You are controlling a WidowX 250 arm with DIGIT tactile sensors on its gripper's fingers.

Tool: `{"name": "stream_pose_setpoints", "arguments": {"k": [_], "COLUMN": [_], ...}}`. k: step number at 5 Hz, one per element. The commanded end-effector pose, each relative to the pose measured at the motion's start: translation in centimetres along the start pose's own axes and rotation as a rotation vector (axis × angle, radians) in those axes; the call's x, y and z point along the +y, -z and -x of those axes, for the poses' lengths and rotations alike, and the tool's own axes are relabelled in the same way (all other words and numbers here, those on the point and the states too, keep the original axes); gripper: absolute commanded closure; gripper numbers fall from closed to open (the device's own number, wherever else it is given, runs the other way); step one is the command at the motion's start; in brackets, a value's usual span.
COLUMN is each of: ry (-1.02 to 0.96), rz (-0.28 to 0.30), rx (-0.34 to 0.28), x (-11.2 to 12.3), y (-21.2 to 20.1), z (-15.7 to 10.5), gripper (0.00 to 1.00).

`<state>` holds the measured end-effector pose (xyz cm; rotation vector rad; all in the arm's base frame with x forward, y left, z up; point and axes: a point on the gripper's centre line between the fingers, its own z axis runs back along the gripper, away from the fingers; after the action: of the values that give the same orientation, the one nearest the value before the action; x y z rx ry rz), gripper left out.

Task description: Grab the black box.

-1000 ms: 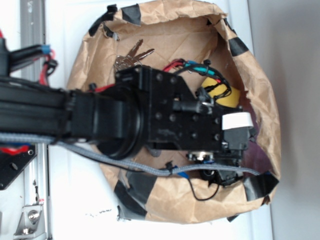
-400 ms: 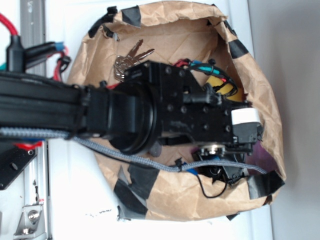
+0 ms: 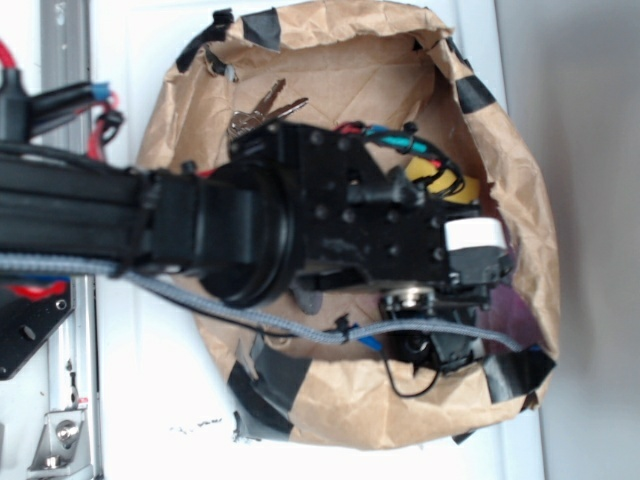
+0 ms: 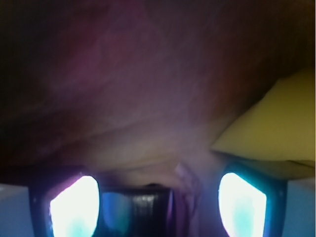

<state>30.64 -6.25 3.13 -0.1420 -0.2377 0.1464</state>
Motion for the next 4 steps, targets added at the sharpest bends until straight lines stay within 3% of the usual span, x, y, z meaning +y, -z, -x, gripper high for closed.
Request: {"name": "stream_pose_setpoints", "arguments": {"k": [1, 4], "ry": [0.132, 0.169], "rz": [0.122, 0.106], "rx": [0.136, 0.139], "x": [-2.4, -2.1], "y": [-0.4, 0.8], "z": [3.6, 4.9], "gripper": [0.00, 0.00]}}
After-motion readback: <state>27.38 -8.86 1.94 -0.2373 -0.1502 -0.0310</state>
